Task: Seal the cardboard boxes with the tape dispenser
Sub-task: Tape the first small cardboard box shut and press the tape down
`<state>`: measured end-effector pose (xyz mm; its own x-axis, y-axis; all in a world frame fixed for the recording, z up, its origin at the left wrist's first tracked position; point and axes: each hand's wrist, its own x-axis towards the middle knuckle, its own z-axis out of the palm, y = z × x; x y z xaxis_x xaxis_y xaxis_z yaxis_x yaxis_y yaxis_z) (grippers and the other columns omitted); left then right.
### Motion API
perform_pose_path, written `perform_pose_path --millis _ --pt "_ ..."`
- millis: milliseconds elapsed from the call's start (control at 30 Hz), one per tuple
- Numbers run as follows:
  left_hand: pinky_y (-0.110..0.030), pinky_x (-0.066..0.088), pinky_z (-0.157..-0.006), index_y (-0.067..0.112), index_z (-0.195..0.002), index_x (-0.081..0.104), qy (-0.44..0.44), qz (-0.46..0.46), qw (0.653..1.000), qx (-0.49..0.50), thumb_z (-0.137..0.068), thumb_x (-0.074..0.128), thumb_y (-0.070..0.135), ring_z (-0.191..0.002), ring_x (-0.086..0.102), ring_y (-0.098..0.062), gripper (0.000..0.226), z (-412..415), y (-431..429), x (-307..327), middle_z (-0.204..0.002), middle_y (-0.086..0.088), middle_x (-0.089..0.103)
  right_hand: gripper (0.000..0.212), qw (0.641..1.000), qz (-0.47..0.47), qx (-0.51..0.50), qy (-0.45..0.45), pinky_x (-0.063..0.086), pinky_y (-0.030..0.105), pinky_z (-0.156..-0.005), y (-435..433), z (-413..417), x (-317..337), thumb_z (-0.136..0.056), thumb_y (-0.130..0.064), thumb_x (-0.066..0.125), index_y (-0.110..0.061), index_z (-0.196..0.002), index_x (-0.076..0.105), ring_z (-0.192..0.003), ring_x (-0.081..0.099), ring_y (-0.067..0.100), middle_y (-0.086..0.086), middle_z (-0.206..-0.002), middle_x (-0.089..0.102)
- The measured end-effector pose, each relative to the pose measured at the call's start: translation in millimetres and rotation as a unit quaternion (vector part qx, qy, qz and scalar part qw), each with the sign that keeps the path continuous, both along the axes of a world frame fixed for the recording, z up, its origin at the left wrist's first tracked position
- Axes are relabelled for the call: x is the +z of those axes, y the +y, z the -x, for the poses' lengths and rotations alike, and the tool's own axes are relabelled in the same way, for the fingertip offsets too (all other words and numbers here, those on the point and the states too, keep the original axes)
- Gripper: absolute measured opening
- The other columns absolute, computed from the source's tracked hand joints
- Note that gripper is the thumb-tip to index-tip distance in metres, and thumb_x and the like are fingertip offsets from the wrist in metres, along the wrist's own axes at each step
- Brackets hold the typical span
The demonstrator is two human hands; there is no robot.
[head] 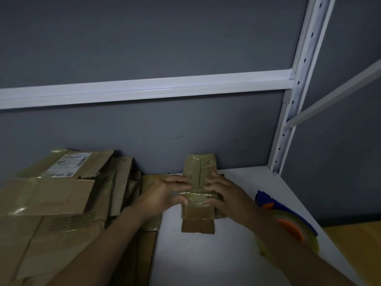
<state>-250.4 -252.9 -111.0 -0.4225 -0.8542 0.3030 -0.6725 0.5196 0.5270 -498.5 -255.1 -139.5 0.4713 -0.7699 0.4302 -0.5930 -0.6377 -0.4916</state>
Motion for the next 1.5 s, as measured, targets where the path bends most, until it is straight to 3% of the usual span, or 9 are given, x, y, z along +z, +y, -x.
perform_pose_path --millis 200,267,367,567,800,967,1133,1300,1500 --pt "-0.02 0.049 -0.093 0.029 -0.112 0.072 0.008 0.033 0.999 0.028 -0.082 0.049 0.068 -0.108 0.057 0.009 0.054 4 11 15 -0.116 0.022 0.065 0.053 0.995 -0.089 0.036 -0.007 0.025 0.002 -0.102 6 25 16 -0.092 -0.043 0.056 0.0 -0.123 0.059 -0.126 0.043 0.01 0.005 -0.134 0.05" --pt "-0.029 0.036 -0.11 0.03 -0.135 0.055 -0.071 0.062 0.994 0.059 -0.084 0.03 0.078 -0.13 0.042 -0.004 0.075 5 2 17 -0.142 0.01 0.049 0.084 0.99 -0.137 0.031 -0.008 0.023 0.008 -0.108 4 40 15 -0.085 -0.07 0.044 0.001 -0.128 0.055 -0.131 0.041 0.019 0.012 -0.139 0.047" --pt "-0.022 0.009 -0.114 0.032 -0.151 0.025 -0.065 -0.065 0.99 0.103 -0.092 0.037 0.068 -0.146 0.012 -0.013 0.07 14 -8 12 -0.158 0.006 0.016 0.052 0.997 -0.038 -0.01 0.059 0.024 0.016 -0.108 13 48 24 -0.086 -0.052 0.051 -0.019 -0.124 0.061 -0.132 0.04 0.015 0.0 -0.136 0.055" --pt "-0.011 0.026 -0.098 0.024 -0.148 0.034 0.055 -0.082 0.986 0.133 -0.092 0.058 0.042 -0.121 0.039 -0.003 0.063 27 1 3 -0.138 0.008 0.043 0.09 0.972 -0.014 -0.147 0.185 0.015 0.044 -0.117 43 15 28 -0.065 -0.083 0.031 -0.025 -0.132 0.043 -0.139 0.03 0.019 -0.006 -0.145 0.041" --pt "-0.034 0.041 -0.098 0.027 -0.128 0.061 0.007 0.022 0.99 0.138 -0.062 0.066 0.071 -0.109 0.049 -0.009 0.08 18 34 -6 -0.114 0.009 0.053 0.023 0.981 0.095 -0.137 0.095 0.057 0.043 -0.058 -10 22 20 -0.059 -0.006 0.083 -0.002 -0.079 0.072 -0.07 0.065 0.032 0.016 -0.083 0.067" --pt "-0.039 0.033 -0.104 0.031 -0.11 0.069 -0.019 0.115 0.991 0.06 -0.069 0.06 0.063 -0.126 0.037 -0.009 0.053 25 34 -15 -0.132 0.009 0.048 0.051 0.974 0.038 -0.115 0.192 0.026 0.039 -0.115 -25 28 28 -0.098 -0.024 0.05 -0.017 -0.147 0.035 -0.141 0.031 0.025 0.002 -0.153 0.033" --pt "-0.035 0.042 -0.098 0.019 -0.115 0.069 -0.043 0.097 0.987 0.117 -0.073 0.062 0.06 -0.112 0.058 -0.026 0.059 50 31 -19 -0.119 -0.002 0.065 0.061 0.964 -0.089 -0.213 0.128 0.016 0.028 -0.114 29 75 27 -0.097 -0.036 0.052 -0.028 -0.15 0.024 -0.143 0.023 0.018 -0.001 -0.155 0.029" --pt "-0.045 0.045 -0.092 0.015 -0.111 0.069 -0.069 0.135 0.975 0.16 -0.065 0.085 0.042 -0.103 0.061 -0.036 0.056 80 29 -19 -0.11 -0.008 0.066 0.059 0.909 -0.274 -0.291 0.118 0.04 0.031 -0.102 67 135 1 -0.095 -0.034 0.055 -0.025 -0.148 0.03 -0.123 0.05 0.021 0.001 -0.14 0.048" --pt "-0.038 0.04 -0.105 0.004 -0.132 0.056 -0.018 0.184 0.978 0.096 -0.085 0.061 0.042 -0.123 0.052 -0.033 0.06 109 54 -10 -0.133 -0.018 0.054 0.02 0.928 -0.163 -0.332 0.053 0.043 0.021 -0.061 81 130 -1 -0.091 -0.024 0.059 -0.017 -0.11 0.058 -0.071 0.054 0.007 -0.008 -0.083 0.059"
